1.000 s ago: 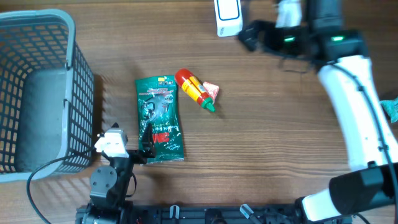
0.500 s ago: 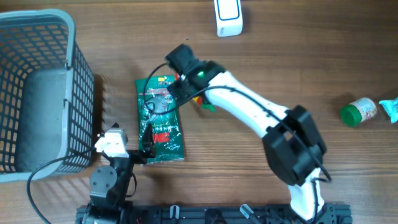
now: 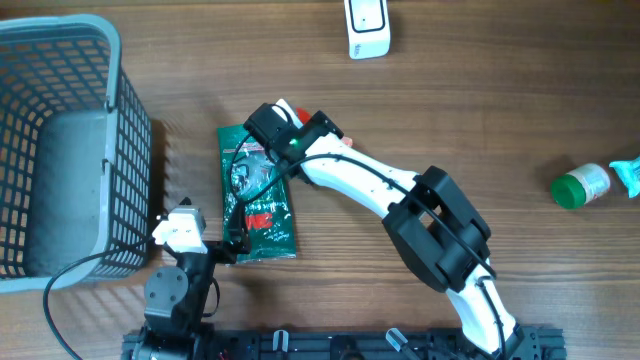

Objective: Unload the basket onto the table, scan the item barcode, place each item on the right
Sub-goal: 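Move the right gripper back over the snack bag and sauce bottle, then grasp the red sauce bottle with the right gripper and lift it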

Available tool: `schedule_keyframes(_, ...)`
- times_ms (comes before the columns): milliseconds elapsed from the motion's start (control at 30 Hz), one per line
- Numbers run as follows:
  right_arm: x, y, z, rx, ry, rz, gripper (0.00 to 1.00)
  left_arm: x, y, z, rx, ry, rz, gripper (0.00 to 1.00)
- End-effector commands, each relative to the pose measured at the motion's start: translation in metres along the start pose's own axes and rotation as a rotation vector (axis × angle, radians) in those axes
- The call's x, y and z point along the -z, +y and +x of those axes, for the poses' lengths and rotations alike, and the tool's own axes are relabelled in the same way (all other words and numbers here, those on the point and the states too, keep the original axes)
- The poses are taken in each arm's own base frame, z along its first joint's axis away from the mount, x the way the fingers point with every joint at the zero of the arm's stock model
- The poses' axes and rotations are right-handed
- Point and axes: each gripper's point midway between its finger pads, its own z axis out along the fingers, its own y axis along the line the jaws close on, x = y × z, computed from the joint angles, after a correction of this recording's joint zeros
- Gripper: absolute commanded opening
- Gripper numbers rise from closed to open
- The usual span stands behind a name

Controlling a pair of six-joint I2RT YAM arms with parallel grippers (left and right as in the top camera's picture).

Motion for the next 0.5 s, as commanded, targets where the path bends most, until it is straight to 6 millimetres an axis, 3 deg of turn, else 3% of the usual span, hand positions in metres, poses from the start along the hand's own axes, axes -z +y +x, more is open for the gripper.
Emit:
schedule_keyframes(0,-0.009,-0.006,0.009,0.02,0.026,0.075,0.75,0.0,0.0,0.001,-0.019,-0.001,0.005,1.0)
schedule_keyframes(167,-0.024,0.008,0.019,0.043,0.062,0.052,0.64,0.0,0.0,0.001,-0.019,-0.001,0.005,1.0)
schedule_keyframes(333,-0.032,0.022,0.026,0.055,0.085,0.0,0.65,0.0,0.0,0.001,-0.019,-0.001,0.005,1.0)
schedule_keyframes(467,-0.032,0.024,0.027,0.054,0.085,-0.014,0.43,0.0,0.0,0.001,-0.018,-0.001,0.005,1.0)
